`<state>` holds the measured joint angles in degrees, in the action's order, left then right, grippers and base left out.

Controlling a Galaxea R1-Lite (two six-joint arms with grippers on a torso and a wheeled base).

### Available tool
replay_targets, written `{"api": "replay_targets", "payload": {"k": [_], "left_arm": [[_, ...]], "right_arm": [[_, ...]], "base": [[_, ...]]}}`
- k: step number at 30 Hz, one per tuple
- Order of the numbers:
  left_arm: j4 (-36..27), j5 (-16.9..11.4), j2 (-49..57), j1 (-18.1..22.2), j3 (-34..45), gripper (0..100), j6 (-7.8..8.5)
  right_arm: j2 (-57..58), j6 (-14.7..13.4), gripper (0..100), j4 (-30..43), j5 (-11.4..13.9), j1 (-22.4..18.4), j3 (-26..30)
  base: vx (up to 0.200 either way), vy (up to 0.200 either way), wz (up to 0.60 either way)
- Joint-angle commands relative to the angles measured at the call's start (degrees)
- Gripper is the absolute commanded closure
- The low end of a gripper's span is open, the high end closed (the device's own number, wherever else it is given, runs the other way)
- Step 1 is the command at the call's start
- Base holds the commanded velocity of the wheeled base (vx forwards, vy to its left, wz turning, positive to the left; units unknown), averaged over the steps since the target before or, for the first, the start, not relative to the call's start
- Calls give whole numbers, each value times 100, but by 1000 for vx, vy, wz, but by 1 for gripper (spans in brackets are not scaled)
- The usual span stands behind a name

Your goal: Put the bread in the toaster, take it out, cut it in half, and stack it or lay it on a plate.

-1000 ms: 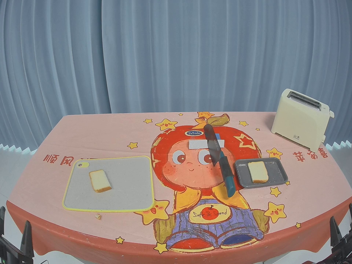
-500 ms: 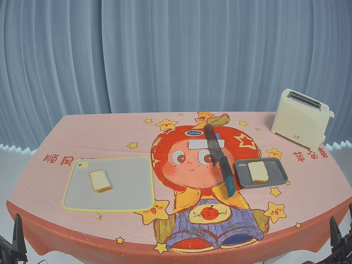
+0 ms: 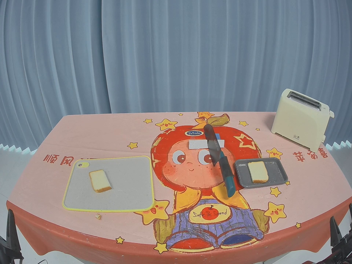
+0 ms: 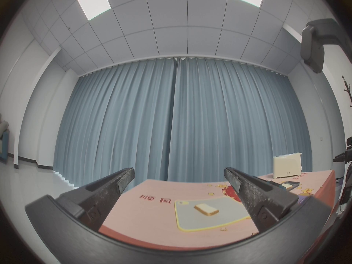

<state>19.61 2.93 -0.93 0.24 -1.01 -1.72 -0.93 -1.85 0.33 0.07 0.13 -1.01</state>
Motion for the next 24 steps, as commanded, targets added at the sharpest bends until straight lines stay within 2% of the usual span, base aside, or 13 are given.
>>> {"api": "replay_targets", "payload": {"k": [1, 7, 11, 24], "left_arm": [[227, -11, 93, 2, 101, 0, 40], [315, -11, 93, 2, 101, 0, 163], [324, -29, 93, 2, 101, 0, 119], [438, -64, 93, 2, 101, 0, 181]], "right_arm": [[93, 1, 0, 2, 1, 4, 84], [93, 1, 0, 2, 1, 4, 84], [93, 1, 0, 2, 1, -5, 84], [93, 1, 0, 2, 1, 4, 84]], "base": [[0, 0, 0], [0, 0, 0], [0, 0, 0], [0, 0, 0]]}}
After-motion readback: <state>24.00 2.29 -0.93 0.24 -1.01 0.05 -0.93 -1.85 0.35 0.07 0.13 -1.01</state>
